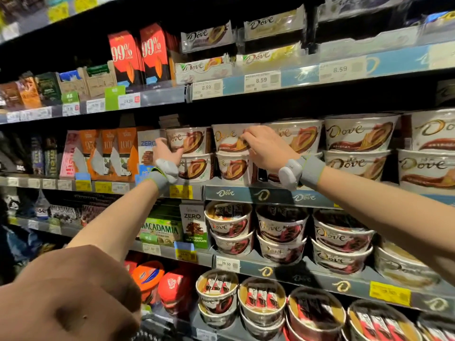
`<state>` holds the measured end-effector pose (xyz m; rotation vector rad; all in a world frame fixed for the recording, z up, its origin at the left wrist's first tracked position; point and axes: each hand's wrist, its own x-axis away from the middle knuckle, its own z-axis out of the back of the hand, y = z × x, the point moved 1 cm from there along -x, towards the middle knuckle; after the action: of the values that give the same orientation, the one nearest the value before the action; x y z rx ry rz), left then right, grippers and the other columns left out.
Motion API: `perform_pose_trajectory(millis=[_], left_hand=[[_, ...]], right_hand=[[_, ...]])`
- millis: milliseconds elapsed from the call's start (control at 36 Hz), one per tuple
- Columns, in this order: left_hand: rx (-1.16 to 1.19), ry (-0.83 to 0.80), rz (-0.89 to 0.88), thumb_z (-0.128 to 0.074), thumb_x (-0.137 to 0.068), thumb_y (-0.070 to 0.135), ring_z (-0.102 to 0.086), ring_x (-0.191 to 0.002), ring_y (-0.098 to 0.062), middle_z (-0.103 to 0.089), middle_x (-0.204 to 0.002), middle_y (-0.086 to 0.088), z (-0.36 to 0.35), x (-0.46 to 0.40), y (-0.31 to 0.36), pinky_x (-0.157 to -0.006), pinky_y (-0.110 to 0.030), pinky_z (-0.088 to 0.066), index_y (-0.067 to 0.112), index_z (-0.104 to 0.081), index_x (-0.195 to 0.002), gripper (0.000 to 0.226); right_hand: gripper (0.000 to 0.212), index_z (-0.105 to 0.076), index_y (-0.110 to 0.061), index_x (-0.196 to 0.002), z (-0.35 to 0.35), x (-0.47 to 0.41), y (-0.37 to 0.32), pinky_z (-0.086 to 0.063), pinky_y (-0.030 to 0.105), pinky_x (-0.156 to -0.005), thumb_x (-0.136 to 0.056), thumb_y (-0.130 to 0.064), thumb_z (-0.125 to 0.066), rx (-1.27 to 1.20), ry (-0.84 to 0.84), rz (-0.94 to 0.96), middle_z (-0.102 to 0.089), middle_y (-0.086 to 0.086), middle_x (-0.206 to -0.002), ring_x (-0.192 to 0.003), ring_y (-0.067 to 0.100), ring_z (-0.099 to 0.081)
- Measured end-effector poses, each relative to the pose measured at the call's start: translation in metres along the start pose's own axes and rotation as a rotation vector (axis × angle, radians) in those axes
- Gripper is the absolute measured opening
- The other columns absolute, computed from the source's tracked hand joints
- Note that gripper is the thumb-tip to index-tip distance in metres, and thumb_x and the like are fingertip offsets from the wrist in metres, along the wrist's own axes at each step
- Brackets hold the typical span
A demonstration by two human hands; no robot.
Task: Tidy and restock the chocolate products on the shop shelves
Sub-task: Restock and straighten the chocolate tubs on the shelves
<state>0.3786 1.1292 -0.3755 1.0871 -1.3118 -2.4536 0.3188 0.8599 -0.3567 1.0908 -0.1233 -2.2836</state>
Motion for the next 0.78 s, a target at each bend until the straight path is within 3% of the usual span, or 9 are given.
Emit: perform_pose_trajectory(millis=[111,194,278,389,500,667,778], left_hand=[[-0.011,-0.047,0.063,-0.066,-0.087,0.020,-0.055,-0.103,-0.023,-0.054,-0.108,-0.009,0.011,0.032,-0.020,-0.091,-0.036,-0.043,-0.001,-0.047,-0.120,0.043],[-0.031,-0.059,0.125,-0.063,-0.090,0.020,-0.055,-0.091,-0.023,-0.057,-0.097,-0.010,0.022,0.058,-0.041,-0.085,-0.036,-0.044,0.007,-0.047,-0.113,0.031],[-0.078,-0.066,0.195,-0.058,-0.093,0.015,-0.052,-0.075,-0.022,-0.050,-0.072,0.001,0.046,0.101,-0.068,-0.077,-0.032,-0.042,0.012,-0.045,-0.106,0.019],[-0.199,-0.009,0.217,-0.060,-0.088,0.009,-0.061,-0.097,-0.033,-0.061,-0.077,-0.007,0.072,0.146,-0.118,-0.078,-0.032,-0.043,0.003,-0.057,-0.108,0.021],[-0.303,0.026,0.399,-0.061,-0.084,0.014,-0.058,-0.107,-0.031,-0.066,-0.107,-0.017,0.109,0.207,-0.188,-0.090,-0.035,-0.043,0.005,-0.063,-0.106,0.023],[-0.375,-0.022,0.532,-0.059,-0.087,0.010,-0.062,-0.099,-0.026,-0.068,-0.100,-0.015,0.150,0.278,-0.246,-0.088,-0.032,-0.045,0.004,-0.067,-0.102,0.018],[-0.424,0.001,0.677,-0.057,-0.088,0.008,-0.064,-0.100,-0.028,-0.070,-0.098,-0.019,0.182,0.333,-0.297,-0.090,-0.033,-0.047,0.005,-0.070,-0.093,0.014]], right_hand=[[0.010,-0.053,-0.008,-0.099,-0.002,0.021,-0.026,-0.043,0.036,-0.081,-0.092,-0.013,-0.050,-0.140,-0.036,-0.113,-0.058,0.011,-0.102,-0.095,0.028,-0.054],[0.011,-0.051,-0.007,-0.093,-0.015,0.039,-0.043,-0.043,0.038,-0.074,-0.092,-0.018,-0.048,-0.307,-0.073,-0.167,-0.059,0.012,-0.094,-0.087,0.029,-0.054],[0.015,-0.052,-0.004,-0.093,-0.037,0.057,-0.074,-0.046,0.041,-0.073,-0.092,-0.018,-0.048,-0.434,-0.156,-0.160,-0.060,0.015,-0.092,-0.085,0.033,-0.056],[0.016,-0.053,-0.003,-0.093,-0.062,0.081,-0.118,-0.048,0.047,-0.072,-0.091,-0.018,-0.049,-0.511,-0.233,-0.139,-0.062,0.019,-0.091,-0.084,0.037,-0.058],[0.015,-0.057,-0.004,-0.093,-0.094,0.113,-0.188,-0.049,0.045,-0.071,-0.090,-0.017,-0.050,-0.638,-0.389,-0.117,-0.064,0.020,-0.091,-0.086,0.038,-0.060],[0.014,-0.059,-0.005,-0.091,-0.125,0.148,-0.259,-0.043,0.039,-0.066,-0.091,-0.016,-0.050,-0.803,-0.484,-0.020,-0.065,0.018,-0.090,-0.085,0.036,-0.060],[0.014,-0.059,-0.003,-0.090,-0.152,0.168,-0.317,-0.046,0.043,-0.067,-0.090,-0.013,-0.049,-0.858,-0.625,0.069,-0.064,0.019,-0.087,-0.082,0.037,-0.060]])
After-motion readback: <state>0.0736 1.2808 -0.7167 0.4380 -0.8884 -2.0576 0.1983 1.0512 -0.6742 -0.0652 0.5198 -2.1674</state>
